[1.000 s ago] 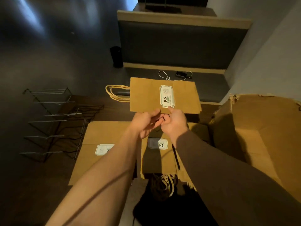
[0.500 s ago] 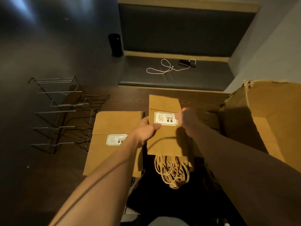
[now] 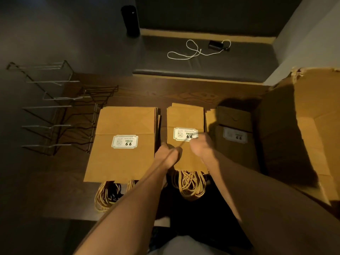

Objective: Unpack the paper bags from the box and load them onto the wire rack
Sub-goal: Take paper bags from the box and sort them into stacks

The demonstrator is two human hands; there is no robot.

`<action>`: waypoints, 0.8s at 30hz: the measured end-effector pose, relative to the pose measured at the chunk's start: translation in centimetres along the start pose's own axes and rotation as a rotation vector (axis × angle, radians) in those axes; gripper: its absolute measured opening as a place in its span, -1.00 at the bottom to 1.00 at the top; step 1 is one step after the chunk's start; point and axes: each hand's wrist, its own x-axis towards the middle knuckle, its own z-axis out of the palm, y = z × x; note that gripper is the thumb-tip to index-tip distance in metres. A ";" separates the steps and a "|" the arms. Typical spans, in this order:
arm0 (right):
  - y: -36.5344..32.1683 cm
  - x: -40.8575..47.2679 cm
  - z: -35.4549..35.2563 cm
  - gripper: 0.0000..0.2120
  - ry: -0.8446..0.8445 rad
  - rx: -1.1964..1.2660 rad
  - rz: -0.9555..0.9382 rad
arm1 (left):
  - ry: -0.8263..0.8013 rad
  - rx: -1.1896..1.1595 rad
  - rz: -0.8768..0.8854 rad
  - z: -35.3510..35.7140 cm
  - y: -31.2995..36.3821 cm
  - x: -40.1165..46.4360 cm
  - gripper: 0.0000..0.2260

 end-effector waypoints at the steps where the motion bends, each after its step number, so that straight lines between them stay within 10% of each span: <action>1: 0.3 0.4 0.1 -0.68 -0.001 -0.026 0.006 | -0.025 -0.030 -0.011 0.3 -0.5 0.5 -0.39; 5: 0.8 1.1 -0.3 -0.73 0.007 -0.137 0.030 | -0.056 -0.068 -0.005 0.0 0.2 -0.5 -0.84; 17: -1.9 -0.8 -1.3 -0.34 0.033 -0.113 -0.086 | 0.039 0.058 0.008 -1.3 1.2 -1.5 -0.67; 24: -6.8 -3.2 2.0 -0.66 -0.101 -0.197 -0.304 | 0.328 0.061 0.098 -8.0 -0.1 -2.9 -0.68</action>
